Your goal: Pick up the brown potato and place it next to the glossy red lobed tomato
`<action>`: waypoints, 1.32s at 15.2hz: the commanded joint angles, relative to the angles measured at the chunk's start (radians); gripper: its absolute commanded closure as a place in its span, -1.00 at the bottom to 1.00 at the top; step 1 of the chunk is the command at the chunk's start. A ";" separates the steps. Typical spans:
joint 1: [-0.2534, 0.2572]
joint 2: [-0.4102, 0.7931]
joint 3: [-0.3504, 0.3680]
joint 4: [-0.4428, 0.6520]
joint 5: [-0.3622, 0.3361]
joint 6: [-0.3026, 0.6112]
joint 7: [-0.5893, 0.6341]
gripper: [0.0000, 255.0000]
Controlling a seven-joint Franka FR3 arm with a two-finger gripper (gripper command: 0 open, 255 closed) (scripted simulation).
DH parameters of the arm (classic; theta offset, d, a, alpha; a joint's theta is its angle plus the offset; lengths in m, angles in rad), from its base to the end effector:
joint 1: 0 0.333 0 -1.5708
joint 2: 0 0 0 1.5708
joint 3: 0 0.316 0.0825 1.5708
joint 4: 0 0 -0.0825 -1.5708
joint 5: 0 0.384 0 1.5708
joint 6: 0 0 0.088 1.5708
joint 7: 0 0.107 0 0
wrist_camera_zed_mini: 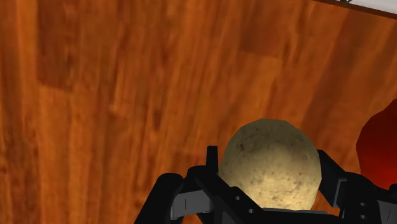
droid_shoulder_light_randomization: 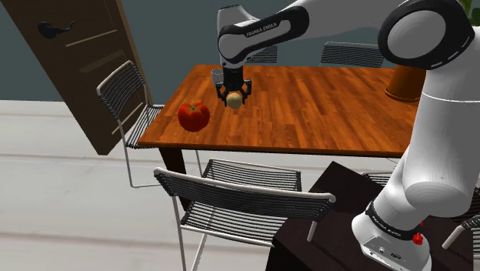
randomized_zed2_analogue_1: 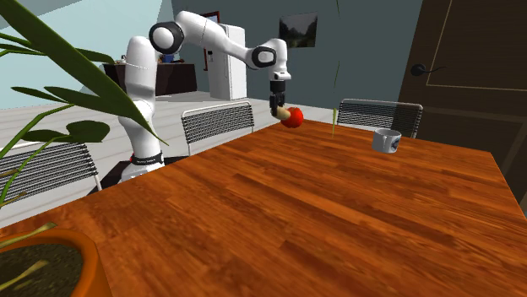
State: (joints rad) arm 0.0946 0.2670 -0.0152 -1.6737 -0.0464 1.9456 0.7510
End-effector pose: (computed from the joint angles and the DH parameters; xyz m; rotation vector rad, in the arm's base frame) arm 0.6375 0.0484 0.4477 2.9358 -0.9960 0.0365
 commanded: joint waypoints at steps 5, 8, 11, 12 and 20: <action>-0.001 0.022 -0.001 -0.052 -0.001 0.074 0.002 1.00; -0.001 0.034 -0.001 -0.075 -0.002 0.110 0.004 1.00; -0.001 0.049 -0.001 -0.096 -0.002 0.145 0.005 1.00; -0.001 0.054 -0.001 -0.103 -0.003 0.157 0.006 1.00; -0.001 0.066 -0.001 -0.117 -0.003 0.184 0.007 1.00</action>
State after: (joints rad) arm 0.0933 0.3332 -0.0162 -1.7909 -0.0495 2.1290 0.7583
